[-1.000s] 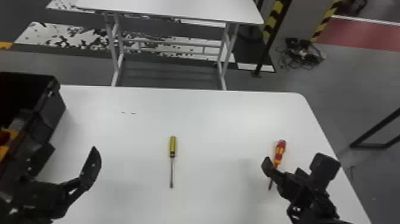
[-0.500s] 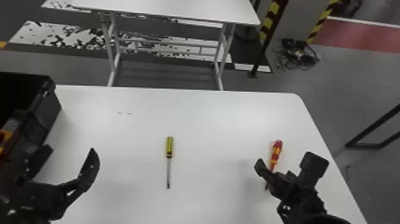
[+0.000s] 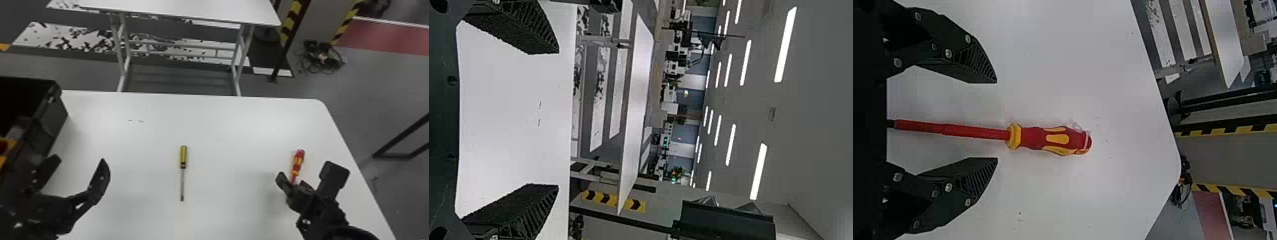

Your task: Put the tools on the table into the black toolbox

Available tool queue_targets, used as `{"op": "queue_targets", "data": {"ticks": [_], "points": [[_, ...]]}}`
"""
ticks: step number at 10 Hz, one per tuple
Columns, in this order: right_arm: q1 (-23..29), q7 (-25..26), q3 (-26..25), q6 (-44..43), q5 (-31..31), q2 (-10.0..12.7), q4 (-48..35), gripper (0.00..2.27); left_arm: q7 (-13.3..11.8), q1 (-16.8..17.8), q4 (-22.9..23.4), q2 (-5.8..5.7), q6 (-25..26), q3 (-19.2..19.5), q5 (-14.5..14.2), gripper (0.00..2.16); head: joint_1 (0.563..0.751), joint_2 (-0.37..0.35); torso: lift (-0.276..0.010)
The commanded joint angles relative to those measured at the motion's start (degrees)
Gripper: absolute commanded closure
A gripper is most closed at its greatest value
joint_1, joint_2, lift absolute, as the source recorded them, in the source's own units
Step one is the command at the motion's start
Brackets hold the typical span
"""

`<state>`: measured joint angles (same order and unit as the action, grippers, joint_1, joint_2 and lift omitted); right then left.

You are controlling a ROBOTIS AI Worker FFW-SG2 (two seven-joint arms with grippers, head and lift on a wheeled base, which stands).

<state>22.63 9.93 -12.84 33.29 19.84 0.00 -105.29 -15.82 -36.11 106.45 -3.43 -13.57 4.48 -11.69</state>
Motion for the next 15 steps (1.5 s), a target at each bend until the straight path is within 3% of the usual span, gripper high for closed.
{"op": "queue_targets", "data": {"ticks": [1,2,3,4,11,13,15], "points": [[0.0,0.1,0.0,0.2,-0.2,0.1,0.0,0.84,0.0,0.0,0.0,0.0,0.0,0.0,0.0,0.03,0.695,-0.153,-0.075],[-0.1,0.6,0.0,0.2,-0.2,0.1,0.1,1.57,0.0,0.0,0.0,-0.09,0.4,0.0,0.0,0.03,0.695,-0.153,-0.075],[-0.3,1.4,-0.3,2.0,-0.4,0.1,0.0,2.12,0.0,0.1,0.0,0.0,0.4,-0.1,0.0,0.03,0.695,-0.156,-0.075],[-0.4,1.4,-0.8,3.8,-0.4,0.1,-0.1,2.25,-0.1,0.1,0.0,-0.09,0.7,0.0,0.0,0.03,0.695,-0.16,-0.075],[3.6,-3.2,-1.3,-2.6,-0.2,0.1,-5.3,2.25,-0.4,0.2,2.4,0.0,1.6,-0.2,-0.2,0.03,0.695,-0.18,-0.075],[7.2,-6.6,1.4,-8.0,-1.7,0.1,-8.9,2.25,-2.5,0.1,5.9,0.17,6.0,-0.4,-1.3,0.03,0.695,-0.167,-0.075],[10.7,-10.3,7.0,-14.2,-8.9,0.1,-12.1,2.25,-5.6,1.4,8.3,0.35,14.2,-1.8,-2.6,0.05,0.695,-0.153,-0.075]]}}
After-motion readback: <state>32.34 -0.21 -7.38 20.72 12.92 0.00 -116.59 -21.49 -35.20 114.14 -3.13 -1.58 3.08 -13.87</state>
